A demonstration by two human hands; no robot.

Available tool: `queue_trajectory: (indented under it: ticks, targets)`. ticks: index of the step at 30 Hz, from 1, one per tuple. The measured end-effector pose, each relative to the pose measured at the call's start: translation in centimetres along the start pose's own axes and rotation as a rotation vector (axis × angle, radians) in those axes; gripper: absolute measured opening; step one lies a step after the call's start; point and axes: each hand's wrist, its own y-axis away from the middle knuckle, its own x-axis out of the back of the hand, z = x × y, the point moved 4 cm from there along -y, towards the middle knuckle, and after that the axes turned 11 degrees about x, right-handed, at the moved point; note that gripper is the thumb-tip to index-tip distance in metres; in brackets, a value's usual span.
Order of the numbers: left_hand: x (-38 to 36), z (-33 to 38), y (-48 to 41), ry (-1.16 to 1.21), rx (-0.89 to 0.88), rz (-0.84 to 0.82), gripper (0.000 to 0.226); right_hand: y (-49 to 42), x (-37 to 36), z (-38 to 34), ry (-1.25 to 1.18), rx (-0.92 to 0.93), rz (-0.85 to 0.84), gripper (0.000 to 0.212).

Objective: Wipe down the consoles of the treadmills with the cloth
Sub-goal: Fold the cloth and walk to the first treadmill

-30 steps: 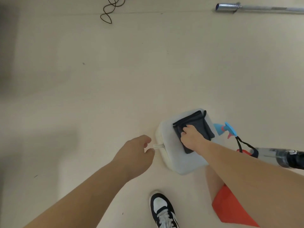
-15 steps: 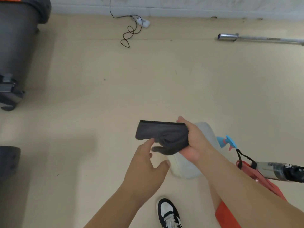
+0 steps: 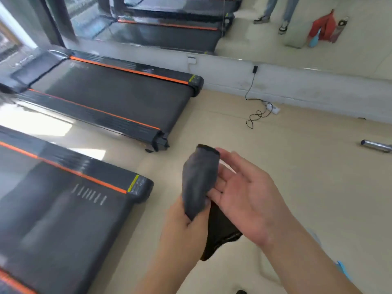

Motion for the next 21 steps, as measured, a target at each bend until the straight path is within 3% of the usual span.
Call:
queue_trajectory:
  ticks: [5, 9, 12, 15, 16, 19, 21]
  targets:
    - [7.9, 5.6, 8.2, 0.269, 0.018, 0.193, 0.022, 3.7, -11.0, 0.3, 0.268, -0.008, -0.287, 0.030]
    - [13.8, 5.7, 14.7, 0.563, 0.096, 0.330, 0.023, 8.2, -17.1, 2.7, 0.775, 0.111, -0.419, 0.019]
    - [18.8, 3.2, 20.0, 0.776, 0.155, 0.450, 0.016, 12.4, -20.3, 6.6, 1.075, 0.046, -0.593, 0.031]
    - [24.3, 0.0, 26.3, 0.929, 0.145, 0.470, 0.060, 18.0, -23.1, 12.1, 1.124, -0.190, -0.844, 0.028]
    - [26.0, -1.1, 28.6, 0.956, 0.124, 0.464, 0.062, 20.2, -24.2, 14.1, 1.136, -0.258, -0.942, 0.030]
    - [31.1, -4.6, 35.5, 1.001, 0.084, 0.485, 0.038, 26.4, -27.1, 20.4, 1.182, -0.382, -1.141, 0.049]
    - [34.8, -7.6, 39.5, 1.050, 0.092, 0.557, 0.034, 30.2, -29.2, 25.4, 1.186, -0.365, -1.171, 0.057]
